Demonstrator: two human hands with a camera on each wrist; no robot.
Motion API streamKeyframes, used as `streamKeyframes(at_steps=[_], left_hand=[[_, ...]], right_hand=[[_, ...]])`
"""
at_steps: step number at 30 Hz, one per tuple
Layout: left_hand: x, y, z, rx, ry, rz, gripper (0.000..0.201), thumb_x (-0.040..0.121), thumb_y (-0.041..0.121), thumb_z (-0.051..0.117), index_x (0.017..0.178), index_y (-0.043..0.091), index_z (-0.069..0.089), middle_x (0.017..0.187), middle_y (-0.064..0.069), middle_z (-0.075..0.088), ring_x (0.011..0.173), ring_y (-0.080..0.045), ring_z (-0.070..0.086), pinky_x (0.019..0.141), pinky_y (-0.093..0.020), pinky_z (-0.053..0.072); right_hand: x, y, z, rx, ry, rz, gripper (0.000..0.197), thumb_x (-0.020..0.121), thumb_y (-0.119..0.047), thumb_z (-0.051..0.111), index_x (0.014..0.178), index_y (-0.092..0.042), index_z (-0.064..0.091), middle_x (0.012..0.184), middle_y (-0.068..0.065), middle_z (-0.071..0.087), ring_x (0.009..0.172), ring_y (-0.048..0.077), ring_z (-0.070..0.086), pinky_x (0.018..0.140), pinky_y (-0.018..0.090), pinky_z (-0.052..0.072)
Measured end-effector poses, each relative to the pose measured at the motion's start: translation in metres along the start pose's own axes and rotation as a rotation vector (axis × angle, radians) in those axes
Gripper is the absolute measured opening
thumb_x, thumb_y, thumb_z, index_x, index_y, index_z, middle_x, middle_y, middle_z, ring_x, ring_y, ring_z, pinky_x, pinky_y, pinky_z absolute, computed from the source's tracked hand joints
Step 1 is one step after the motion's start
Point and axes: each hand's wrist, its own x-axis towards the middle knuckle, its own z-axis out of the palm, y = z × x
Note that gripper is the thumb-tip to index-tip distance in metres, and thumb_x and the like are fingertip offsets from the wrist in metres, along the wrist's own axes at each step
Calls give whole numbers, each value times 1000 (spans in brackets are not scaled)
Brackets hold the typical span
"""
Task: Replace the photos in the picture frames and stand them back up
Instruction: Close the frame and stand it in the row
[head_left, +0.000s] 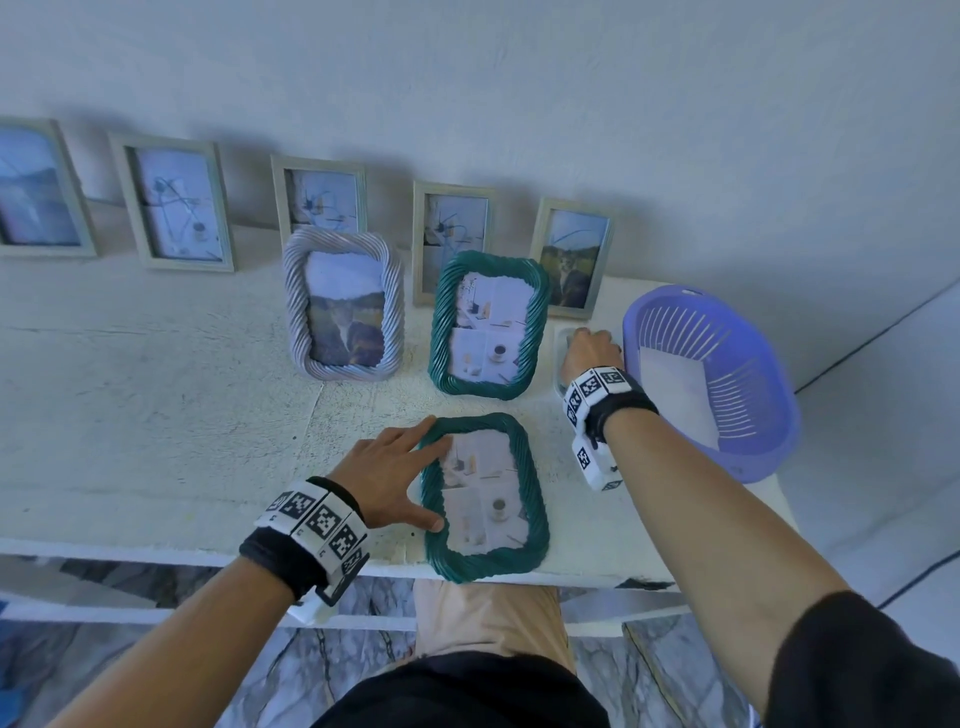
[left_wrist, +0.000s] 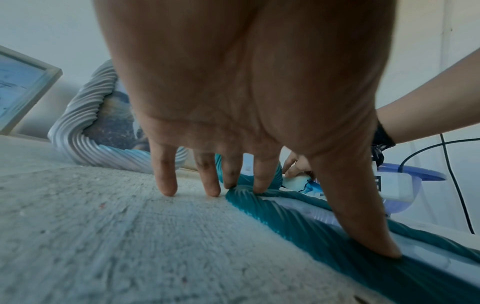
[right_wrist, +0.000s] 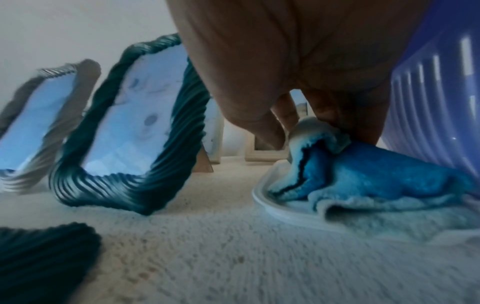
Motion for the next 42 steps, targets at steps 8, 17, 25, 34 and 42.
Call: streamKeyframes(at_steps=[8, 17, 25, 34, 42], left_hand=[[-11, 9, 4, -71, 104, -111, 106, 74, 71, 64, 155, 34, 7, 160, 3, 19, 143, -22, 24, 112, -43, 30], [-25, 31, 20, -323, 291, -197, 77, 83, 55, 64, 150, 31, 32, 125, 1, 58, 110, -18, 59, 88, -34, 49], [-26, 46, 14, -792, 288, -190, 100, 74, 82, 46, 155, 32, 15, 145, 1, 49, 130, -21, 49, 103, -31, 39], [-16, 59, -3, -1610, 291, -93, 98, 66, 89, 53, 148, 42, 29, 147, 7, 47, 132, -15, 49, 107, -54, 40], [-17, 58, -16, -1650, 286, -67, 89, 66, 81, 64, 144, 49, 33, 141, 6, 54, 126, -19, 55, 102, -57, 43]], right_hand=[[-68, -1, 2, 63, 215, -209, 37, 96, -19, 44, 130, -5, 45, 122, 23, 49, 113, 40, 46, 89, 45, 44], [-164, 4, 48, 423, -133, -248, 42, 96, -27, 48, 134, -9, 47, 107, 14, 57, 97, 28, 55, 83, 33, 44], [-168, -1, 38, 1312, -276, 33, 14, 96, -21, 55, 98, -9, 61, 89, 14, 65, 77, 24, 65, 66, 37, 55], [-195, -32, 14, 1431, -291, -352, 25, 99, -25, 52, 124, -24, 59, 113, 6, 66, 104, 24, 66, 84, 51, 56], [-194, -34, 7, 1245, -156, -375, 32, 88, -21, 70, 118, -24, 58, 95, -4, 63, 86, 14, 66, 67, 37, 60]])
